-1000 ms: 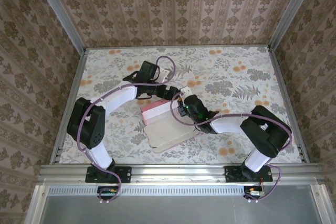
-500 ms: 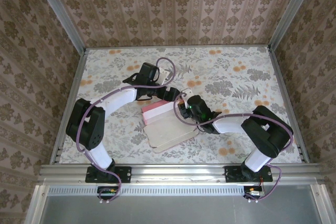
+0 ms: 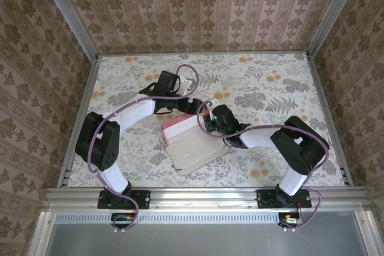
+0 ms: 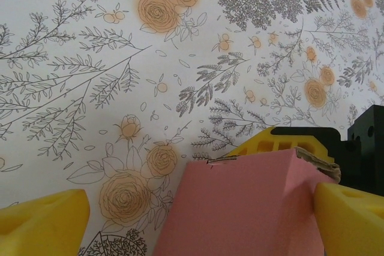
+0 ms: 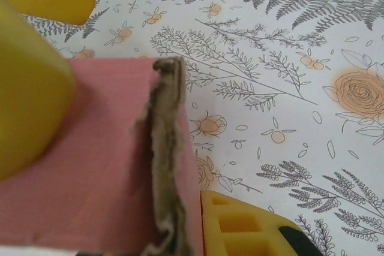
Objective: Fold the paper box
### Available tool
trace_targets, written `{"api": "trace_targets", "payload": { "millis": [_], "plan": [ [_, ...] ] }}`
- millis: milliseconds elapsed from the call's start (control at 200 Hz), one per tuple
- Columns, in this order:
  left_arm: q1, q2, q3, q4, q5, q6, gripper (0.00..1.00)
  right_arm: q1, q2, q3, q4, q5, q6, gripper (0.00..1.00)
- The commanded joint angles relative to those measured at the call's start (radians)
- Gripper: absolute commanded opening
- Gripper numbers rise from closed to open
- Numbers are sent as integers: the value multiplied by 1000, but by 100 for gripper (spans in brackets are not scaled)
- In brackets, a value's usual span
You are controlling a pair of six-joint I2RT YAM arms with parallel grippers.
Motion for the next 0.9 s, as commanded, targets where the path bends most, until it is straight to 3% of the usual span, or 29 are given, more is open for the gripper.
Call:
{"api": "trace_targets", "payload": {
  "millis": [0,90,200,495,645,895],
  "plan": [
    [-8,27,13,-80,7,10,95,10,38,33,-25,126,14,8],
    [-8,23,12,-76,13,1,95,21,48,42,-32,179,11,7],
    [-8,10,9,-70,22,-8,95,23,34,33,-29,146,15,10],
    [7,-45,48,-67,29,-29,100,32,-152,-68,-55,-23,55,35],
    [6,-80,58,-66,28,-35,100,33,-302,-154,-98,-83,111,42],
    [-10,-253,-104,5,-34,-71,100,29,-593,-260,-264,-129,240,69]
  ]
}}
